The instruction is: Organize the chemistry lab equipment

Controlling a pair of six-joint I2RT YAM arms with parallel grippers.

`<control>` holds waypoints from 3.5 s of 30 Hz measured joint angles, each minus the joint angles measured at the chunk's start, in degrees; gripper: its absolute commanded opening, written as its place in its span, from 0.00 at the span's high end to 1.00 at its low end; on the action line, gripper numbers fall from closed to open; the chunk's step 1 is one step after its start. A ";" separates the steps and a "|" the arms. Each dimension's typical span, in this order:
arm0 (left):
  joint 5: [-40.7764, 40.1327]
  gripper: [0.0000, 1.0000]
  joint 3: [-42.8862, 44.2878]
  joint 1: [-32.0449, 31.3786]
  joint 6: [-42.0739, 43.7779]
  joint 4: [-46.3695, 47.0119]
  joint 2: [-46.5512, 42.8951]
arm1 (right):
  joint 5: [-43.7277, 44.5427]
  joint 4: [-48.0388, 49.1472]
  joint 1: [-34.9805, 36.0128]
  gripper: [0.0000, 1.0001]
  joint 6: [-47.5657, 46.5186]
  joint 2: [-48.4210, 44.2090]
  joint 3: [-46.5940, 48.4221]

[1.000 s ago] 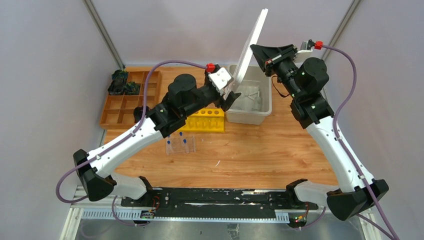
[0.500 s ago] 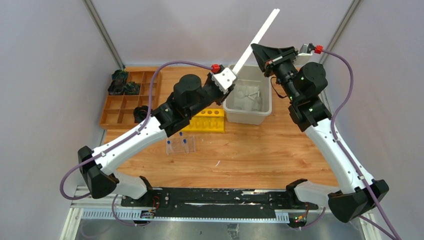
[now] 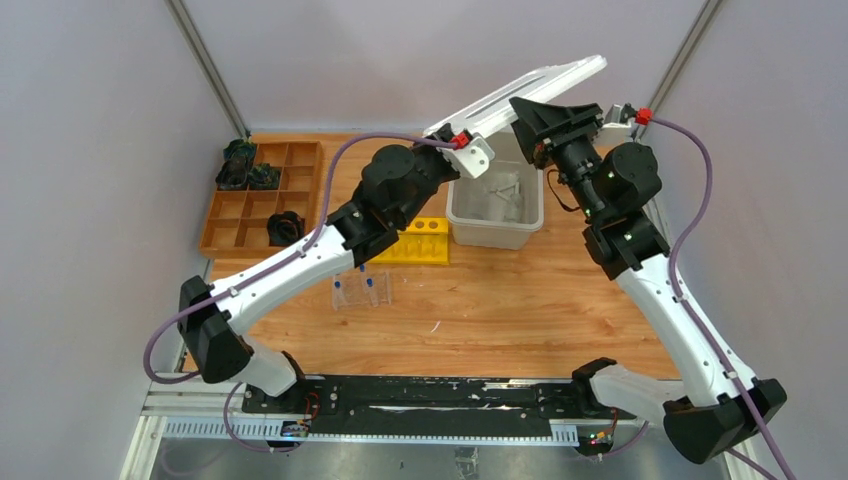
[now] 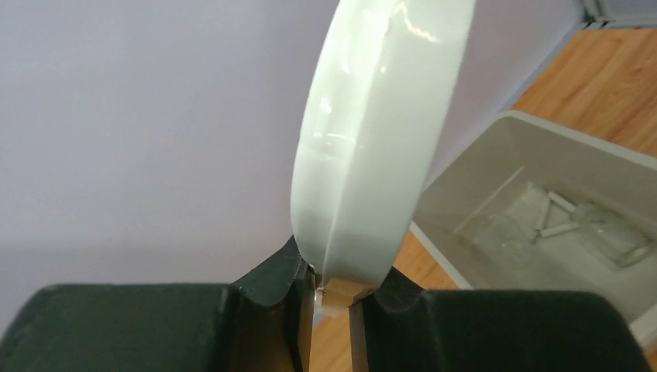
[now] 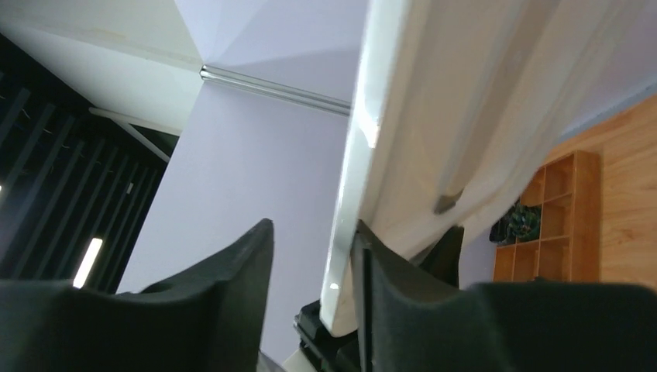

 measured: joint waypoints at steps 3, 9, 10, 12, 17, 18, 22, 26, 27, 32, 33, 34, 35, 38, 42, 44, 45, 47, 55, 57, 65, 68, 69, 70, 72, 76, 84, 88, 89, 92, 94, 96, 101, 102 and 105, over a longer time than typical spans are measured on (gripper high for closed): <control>-1.16 1.00 1.38 -0.02 5.73 1.75 2.62 | -0.72 -3.43 -0.46 0.36 -1.60 -2.29 -0.61; -3.19 1.00 2.23 0.00 14.71 3.61 5.88 | -2.21 -13.25 -1.95 0.34 -7.17 -9.90 -2.56; -3.61 1.00 2.21 0.02 16.48 3.87 6.23 | -1.79 -15.80 -2.08 0.34 -8.63 -11.91 -3.10; -4.33 1.00 2.01 0.02 19.26 4.39 6.58 | -0.24 -20.44 -2.34 0.35 -11.82 -15.56 -3.56; -5.73 1.00 -0.11 -1.09 26.77 6.45 7.23 | 3.02 -28.79 -3.89 0.36 -20.04 -18.91 -1.70; -6.01 1.00 -0.33 -1.46 28.17 6.64 7.82 | 2.91 -29.49 -4.46 0.36 -21.53 -18.51 -1.05; -6.47 1.00 -1.14 -2.45 33.38 7.89 10.84 | 0.92 -32.04 -8.31 0.36 -26.64 -15.72 -0.44; -7.06 1.00 -3.69 -2.62 38.18 9.44 12.87 | -2.25 -34.47 -14.12 0.36 -29.73 -13.55 -1.73; -7.28 1.00 -4.20 -2.62 39.01 9.68 13.25 | -3.08 -35.04 -15.52 0.36 -30.10 -13.40 -2.29; -8.41 1.00 -6.62 -2.62 42.42 11.37 14.99 | -6.67 -36.24 -21.46 0.36 -32.00 -13.60 -5.49; -8.61 1.00 -7.28 -2.62 43.01 11.63 15.12 | -7.30 -36.37 -22.53 0.36 -32.37 -13.60 -5.88; -8.79 1.00 -7.98 -2.62 43.43 11.85 15.19 | -7.82 -36.52 -23.80 0.36 -32.81 -13.46 -6.23; -8.92 1.00 -8.79 -2.62 43.95 12.09 15.28 | -8.17 -36.65 -24.72 0.35 -33.20 -13.25 -6.36; -9.68 0.96 -10.54 -2.80 44.94 12.52 15.52 | -8.55 -36.68 -26.43 0.34 -34.64 -11.91 -6.38; -10.99 0.82 -12.24 -3.69 45.51 13.84 15.54 | -8.68 -36.59 -27.21 0.33 -36.63 -7.13 -6.36; -11.65 0.70 -13.03 -4.24 45.59 14.34 15.54 | -8.74 -36.24 -27.32 0.32 -37.35 -3.56 -6.36; -12.02 0.66 -13.49 -4.57 45.64 14.69 15.54 | -8.81 -35.93 -27.34 0.32 -37.62 -1.36 -6.32; -12.55 0.57 -14.34 -5.29 45.77 14.80 15.54 | -9.33 -35.47 -27.39 0.32 -37.99 3.10 -6.32; -14.14 0.32 -15.80 -7.45 45.18 14.05 16.68 | -12.24 -33.24 -27.39 0.32 -38.42 17.94 -3.21; -14.38 0.24 -16.20 -7.67 44.52 13.31 16.70 | -13.03 -33.18 -27.36 0.32 -38.80 21.33 -0.81; -14.62 0.00 -14.58 -8.35 39.47 4.81 16.57 | -14.88 -33.35 -27.06 0.37 -40.65 26.69 4.09; -13.53 0.00 -11.06 -8.35 35.52 -2.27 16.57 | -15.04 -33.44 -26.95 0.44 -41.75 28.09 5.07; -12.92 0.00 -9.73 -8.35 34.12 -5.18 16.57 | -15.04 -33.59 -26.95 0.47 -42.12 28.44 5.22; -11.76 0.00 -8.26 -8.35 32.44 -8.52 16.57 | -15.02 -34.01 -26.95 0.50 -42.56 28.85 5.49; -9.64 0.00 -5.84 -8.37 29.51 -14.69 16.57 | -15.04 -34.80 -26.95 0.54 -43.47 29.59 6.23; -3.61 0.00 0.09 -8.39 24.30 -27.26 16.57 | -15.02 -35.32 -26.95 0.59 -44.89 30.49 7.10; 10.97 0.00 10.62 -8.26 18.60 -46.21 16.68 | -14.82 -37.77 -26.93 0.71 -47.82 33.66 13.05; 18.84 0.01 21.75 -5.88 13.27 -54.62 18.43 | -13.90 -39.80 -26.73 0.69 -49.72 35.93 16.37; 20.68 0.02 24.61 -4.72 11.91 -56.13 18.99 | -13.60 -40.57 -26.69 0.68 -50.25 36.54 17.25; 24.94 0.04 33.24 0.17 7.56 -60.11 20.87 | -12.79 -42.56 -26.29 0.67 -52.00 38.51 20.31; 26.43 0.07 38.12 3.54 4.46 -62.07 22.36 | -12.11 -43.54 -25.99 0.67 -52.96 39.39 21.75; 26.40 0.10 42.27 6.36 1.33 -63.34 24.30 | -11.61 -44.46 -25.68 0.68 -53.86 39.95 22.67; 23.63 0.11 46.38 8.81 -4.90 -64.63 29.09 | -8.90 -47.67 -25.40 0.65 -55.76 41.20 25.86; 23.12 0.12 46.58 8.94 -6.01 -64.92 30.18 | -8.11 -48.19 -25.40 0.60 -56.11 41.31 26.47; 22.08 0.14 46.88 9.27 -8.66 -65.92 33.18 | -5.68 -49.18 -25.22 0.52 -57.20 41.27 27.39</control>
